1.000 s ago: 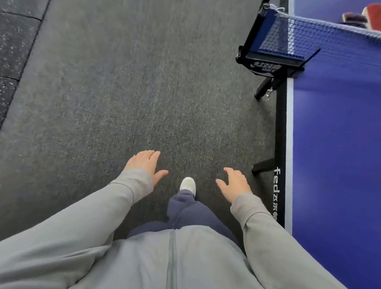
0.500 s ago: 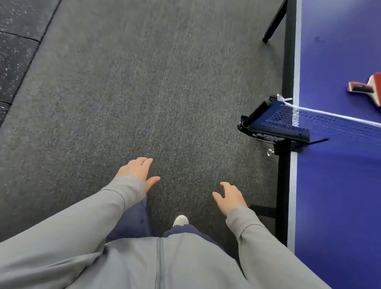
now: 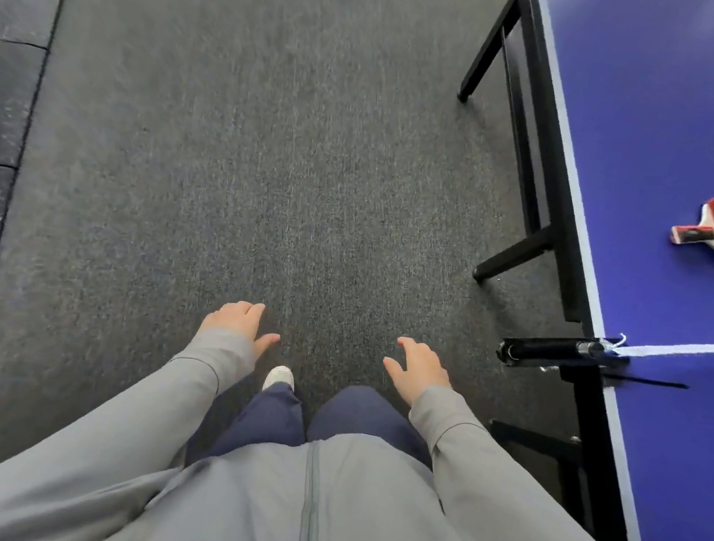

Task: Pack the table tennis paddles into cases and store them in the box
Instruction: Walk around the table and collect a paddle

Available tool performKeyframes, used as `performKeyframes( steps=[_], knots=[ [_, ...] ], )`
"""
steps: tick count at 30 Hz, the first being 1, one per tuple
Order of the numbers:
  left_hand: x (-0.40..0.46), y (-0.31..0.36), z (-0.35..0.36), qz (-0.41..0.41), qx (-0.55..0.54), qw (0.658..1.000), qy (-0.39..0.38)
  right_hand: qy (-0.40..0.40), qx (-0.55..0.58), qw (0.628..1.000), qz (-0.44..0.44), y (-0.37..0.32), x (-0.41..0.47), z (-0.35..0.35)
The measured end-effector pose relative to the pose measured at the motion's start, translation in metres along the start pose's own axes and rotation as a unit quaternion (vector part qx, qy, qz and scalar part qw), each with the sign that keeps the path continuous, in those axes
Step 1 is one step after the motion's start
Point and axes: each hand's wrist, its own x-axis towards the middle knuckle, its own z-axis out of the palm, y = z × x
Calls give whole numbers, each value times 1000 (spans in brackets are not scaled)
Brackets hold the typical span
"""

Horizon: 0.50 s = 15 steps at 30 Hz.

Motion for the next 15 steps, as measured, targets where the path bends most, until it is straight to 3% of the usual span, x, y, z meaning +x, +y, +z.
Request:
performKeyframes(
  steps=[9,15],
  knots=[
    [84,11,-52,48,45,998,-25,-28,25,997,66,-15,70,-36],
    [159,37,-122,82,114,990,-24,-46,37,993,99,-4,129,-80]
  ],
)
